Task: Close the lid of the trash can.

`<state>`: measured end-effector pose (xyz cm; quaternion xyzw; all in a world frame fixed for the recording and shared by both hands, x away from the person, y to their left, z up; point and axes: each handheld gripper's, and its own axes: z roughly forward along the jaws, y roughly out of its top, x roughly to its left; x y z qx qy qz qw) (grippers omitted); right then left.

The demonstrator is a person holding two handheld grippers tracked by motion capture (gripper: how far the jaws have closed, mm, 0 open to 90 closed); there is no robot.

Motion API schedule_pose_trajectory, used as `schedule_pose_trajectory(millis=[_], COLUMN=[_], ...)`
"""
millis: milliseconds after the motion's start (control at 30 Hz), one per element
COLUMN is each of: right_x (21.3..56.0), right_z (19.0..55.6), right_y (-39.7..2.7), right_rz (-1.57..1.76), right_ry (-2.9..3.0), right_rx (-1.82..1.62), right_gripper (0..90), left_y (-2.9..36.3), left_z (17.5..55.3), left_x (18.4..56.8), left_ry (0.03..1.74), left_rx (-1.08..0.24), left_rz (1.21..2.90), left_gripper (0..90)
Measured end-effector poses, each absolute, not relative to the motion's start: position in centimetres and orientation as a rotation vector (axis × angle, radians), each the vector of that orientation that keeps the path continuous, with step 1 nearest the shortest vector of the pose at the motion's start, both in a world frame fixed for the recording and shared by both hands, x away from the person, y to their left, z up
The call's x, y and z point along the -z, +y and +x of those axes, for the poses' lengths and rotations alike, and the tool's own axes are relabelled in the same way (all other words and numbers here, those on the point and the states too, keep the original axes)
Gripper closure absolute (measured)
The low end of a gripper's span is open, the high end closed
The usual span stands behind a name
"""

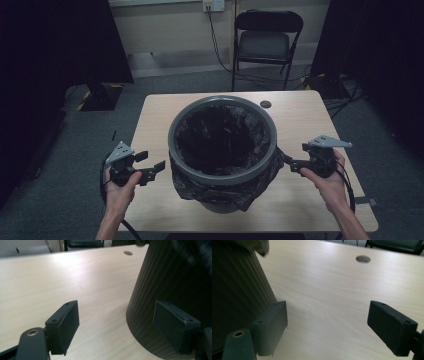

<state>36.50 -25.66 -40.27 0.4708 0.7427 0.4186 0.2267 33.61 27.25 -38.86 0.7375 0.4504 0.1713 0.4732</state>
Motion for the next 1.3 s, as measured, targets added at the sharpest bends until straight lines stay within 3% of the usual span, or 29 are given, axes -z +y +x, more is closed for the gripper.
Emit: schedule_pose_trajectory(millis=[667, 1067, 1300], right_x=[48.4, 49.7, 50.0], right_z=[36.2, 36.3, 36.2], right_y=[-27.6, -26.8, -26.7], right_rz=[1.455, 1.388, 1.386], right_ry=[2.148, 2.135, 2.107], right_rx=[-0.986, -0.894, -0.914], right_gripper=[15.6, 14.2, 13.1], left_y=[26.2, 25.6, 24.5], left_z=[34.2, 35.0, 34.7], left_x=[47.4, 49.1, 50.1], left_ry=[1.217, 1.228, 1.188], left_rx=[-0.32, -0.383, -0.494], left_rz=[2.017, 2.085, 2.081], left_gripper=[19.7, 18.4, 8.1])
